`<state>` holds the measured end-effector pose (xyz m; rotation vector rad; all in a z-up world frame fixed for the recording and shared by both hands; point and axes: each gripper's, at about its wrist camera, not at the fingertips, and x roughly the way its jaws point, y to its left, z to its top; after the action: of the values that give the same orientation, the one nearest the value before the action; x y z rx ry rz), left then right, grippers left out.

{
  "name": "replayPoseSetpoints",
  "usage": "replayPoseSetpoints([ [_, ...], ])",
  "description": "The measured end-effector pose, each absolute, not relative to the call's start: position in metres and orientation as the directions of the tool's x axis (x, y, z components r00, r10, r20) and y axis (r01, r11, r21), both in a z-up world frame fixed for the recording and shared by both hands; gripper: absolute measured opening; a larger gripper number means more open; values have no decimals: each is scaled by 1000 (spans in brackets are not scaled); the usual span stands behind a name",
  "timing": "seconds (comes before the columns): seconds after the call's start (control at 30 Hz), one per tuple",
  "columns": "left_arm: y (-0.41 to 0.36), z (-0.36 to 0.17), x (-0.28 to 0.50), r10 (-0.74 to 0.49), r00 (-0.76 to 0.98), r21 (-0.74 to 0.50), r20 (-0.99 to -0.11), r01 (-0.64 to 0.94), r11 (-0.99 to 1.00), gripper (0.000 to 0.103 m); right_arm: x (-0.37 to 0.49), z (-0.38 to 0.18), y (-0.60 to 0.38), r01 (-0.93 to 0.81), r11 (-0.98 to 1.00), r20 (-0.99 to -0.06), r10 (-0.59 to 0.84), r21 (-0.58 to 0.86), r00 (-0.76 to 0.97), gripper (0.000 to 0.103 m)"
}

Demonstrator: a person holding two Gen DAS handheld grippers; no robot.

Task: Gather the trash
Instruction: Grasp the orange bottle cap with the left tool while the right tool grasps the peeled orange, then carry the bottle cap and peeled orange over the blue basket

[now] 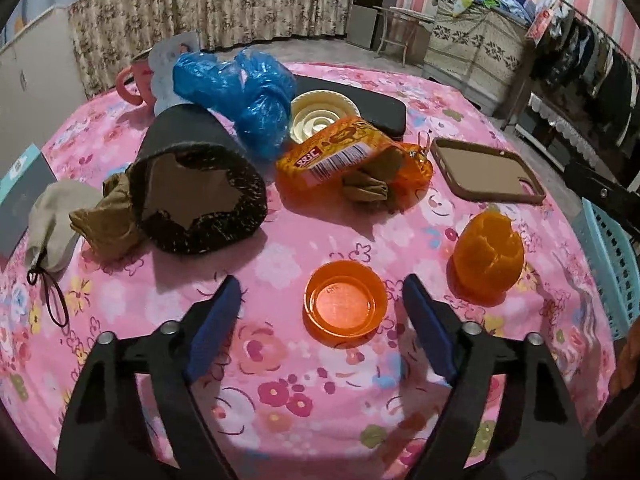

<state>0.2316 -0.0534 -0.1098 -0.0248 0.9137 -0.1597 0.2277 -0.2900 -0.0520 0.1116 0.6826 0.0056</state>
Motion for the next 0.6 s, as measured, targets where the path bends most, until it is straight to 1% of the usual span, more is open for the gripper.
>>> replayPoseSetpoints([
  [0.07, -56, -109, 229, -156, 602, -84, -783, 147, 986, 60, 225, -54, -287, 37, 994, -633, 37, 102, 773, 54],
  [0.1, -57, -108, 228, -161, 602, -82, -782, 157, 984, 56, 223, -55, -285, 37, 994, -635, 34, 99, 772, 54],
  [0.17, -57, -107, 225, -164, 604, -75, -780, 169, 983, 41, 219, -57, -281, 32, 995, -637, 33, 90, 770, 54],
  [0.2, -57, -106, 224, -168, 603, -76, -780, 175, 982, 39, 217, -57, -279, 30, 996, -639, 32, 86, 769, 54],
  [0.3, -50, -104, 221, -193, 602, -104, -775, 180, 978, 39, 212, -61, -270, 16, 997, -645, 39, 79, 763, 55],
  [0.37, -45, -98, 219, -181, 622, -92, -762, 173, 981, 39, 209, -62, -263, -1, 997, -643, 48, 73, 764, 61],
  [0.4, -43, -94, 218, -169, 637, -79, -752, 167, 983, 39, 207, -62, -259, -10, 998, -636, 48, 63, 770, 68],
  [0.43, -39, -89, 216, -157, 653, -68, -741, 160, 985, 39, 206, -62, -257, -14, 998, -631, 47, 57, 774, 73],
  [0.53, -19, -71, 212, -133, 695, -64, -707, 124, 990, 39, 200, -63, -248, -31, 999, -622, 51, 43, 781, 80],
  [0.6, -4, -61, 209, -103, 716, -57, -691, 89, 994, 39, 199, -67, -241, -45, 998, -629, 58, 38, 775, 81],
])
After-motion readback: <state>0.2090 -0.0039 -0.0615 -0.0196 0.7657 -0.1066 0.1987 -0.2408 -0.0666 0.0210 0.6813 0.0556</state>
